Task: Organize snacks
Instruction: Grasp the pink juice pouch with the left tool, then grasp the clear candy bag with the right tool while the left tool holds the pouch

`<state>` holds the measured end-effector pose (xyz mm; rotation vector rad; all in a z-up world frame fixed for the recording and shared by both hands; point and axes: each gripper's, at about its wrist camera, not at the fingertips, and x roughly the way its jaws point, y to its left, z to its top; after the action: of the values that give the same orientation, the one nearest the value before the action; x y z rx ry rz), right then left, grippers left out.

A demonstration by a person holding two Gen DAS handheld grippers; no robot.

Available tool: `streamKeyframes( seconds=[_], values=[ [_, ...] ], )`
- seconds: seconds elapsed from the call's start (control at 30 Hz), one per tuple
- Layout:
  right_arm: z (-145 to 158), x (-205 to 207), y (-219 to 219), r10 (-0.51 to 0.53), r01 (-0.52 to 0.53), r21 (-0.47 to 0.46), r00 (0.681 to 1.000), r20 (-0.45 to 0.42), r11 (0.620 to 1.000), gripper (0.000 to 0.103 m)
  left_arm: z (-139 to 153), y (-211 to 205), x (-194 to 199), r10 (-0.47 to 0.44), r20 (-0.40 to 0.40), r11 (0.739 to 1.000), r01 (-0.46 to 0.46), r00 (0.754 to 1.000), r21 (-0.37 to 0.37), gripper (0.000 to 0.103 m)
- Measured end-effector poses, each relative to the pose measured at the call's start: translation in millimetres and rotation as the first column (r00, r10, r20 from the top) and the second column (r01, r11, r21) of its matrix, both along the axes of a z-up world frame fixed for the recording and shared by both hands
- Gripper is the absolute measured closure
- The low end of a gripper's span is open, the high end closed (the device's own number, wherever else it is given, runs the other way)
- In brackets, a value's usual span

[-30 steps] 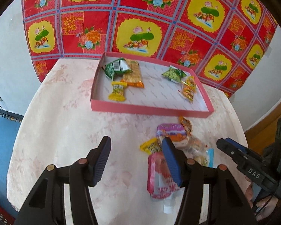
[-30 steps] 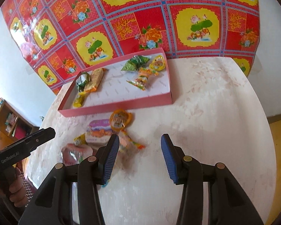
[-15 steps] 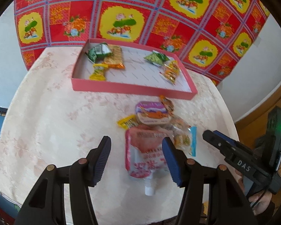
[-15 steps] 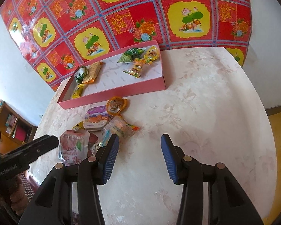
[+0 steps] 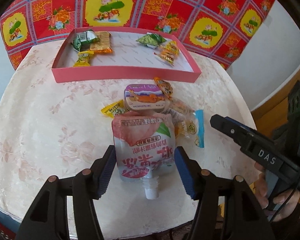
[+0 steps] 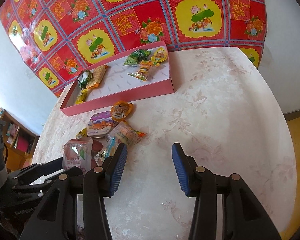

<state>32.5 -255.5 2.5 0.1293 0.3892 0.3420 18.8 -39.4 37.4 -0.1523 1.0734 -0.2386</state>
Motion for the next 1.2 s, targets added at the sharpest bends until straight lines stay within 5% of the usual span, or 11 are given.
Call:
streamKeyframes(
  seconds=[0.83, 1.2],
  values=[
    [-15, 15, -1, 0.007, -0.006, 0.006, 0.999, -0.041, 1.000, 0.055, -20, -14, 11, -0.024, -0.034, 0.999, 0.024, 0.999, 0.022, 0.027],
    [-16, 18, -3, 0.002, -0.001, 0.005, 0.999, -0.048, 1.000, 0.055, -15, -3, 10, 0.000, 0.017, 1.000, 0.000, 1.000, 0.024, 0.028]
  ],
)
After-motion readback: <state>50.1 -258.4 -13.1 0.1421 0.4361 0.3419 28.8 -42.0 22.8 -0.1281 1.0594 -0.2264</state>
